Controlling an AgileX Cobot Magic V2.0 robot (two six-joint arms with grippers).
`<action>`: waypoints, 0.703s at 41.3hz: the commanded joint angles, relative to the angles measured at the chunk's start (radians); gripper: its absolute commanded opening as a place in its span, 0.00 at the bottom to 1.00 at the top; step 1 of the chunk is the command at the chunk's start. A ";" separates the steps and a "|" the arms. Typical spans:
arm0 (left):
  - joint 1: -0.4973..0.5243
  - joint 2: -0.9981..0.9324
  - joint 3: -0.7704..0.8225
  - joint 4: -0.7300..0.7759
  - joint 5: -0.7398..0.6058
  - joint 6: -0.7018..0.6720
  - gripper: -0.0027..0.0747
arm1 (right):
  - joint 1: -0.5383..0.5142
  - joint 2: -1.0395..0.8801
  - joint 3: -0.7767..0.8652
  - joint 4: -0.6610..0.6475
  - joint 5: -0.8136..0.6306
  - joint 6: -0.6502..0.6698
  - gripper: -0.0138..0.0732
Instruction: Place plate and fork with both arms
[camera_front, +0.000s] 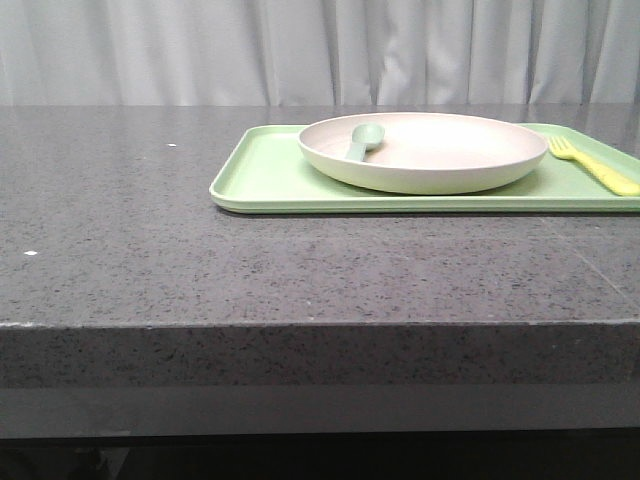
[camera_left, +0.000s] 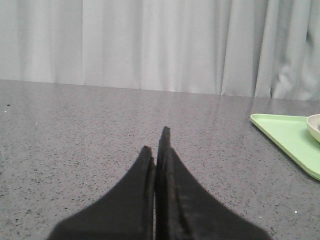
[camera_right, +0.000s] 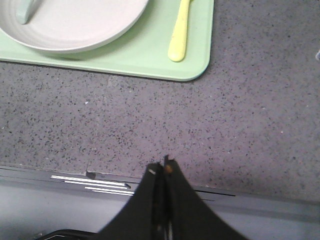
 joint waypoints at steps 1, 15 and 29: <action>-0.004 -0.025 0.003 0.000 -0.071 -0.015 0.01 | -0.002 0.000 -0.021 -0.004 -0.056 -0.007 0.08; -0.004 -0.025 0.003 0.024 -0.063 -0.048 0.01 | -0.002 0.000 -0.021 -0.004 -0.056 -0.007 0.08; -0.004 -0.025 0.003 0.070 -0.023 -0.091 0.01 | -0.002 0.000 -0.021 -0.004 -0.056 -0.007 0.08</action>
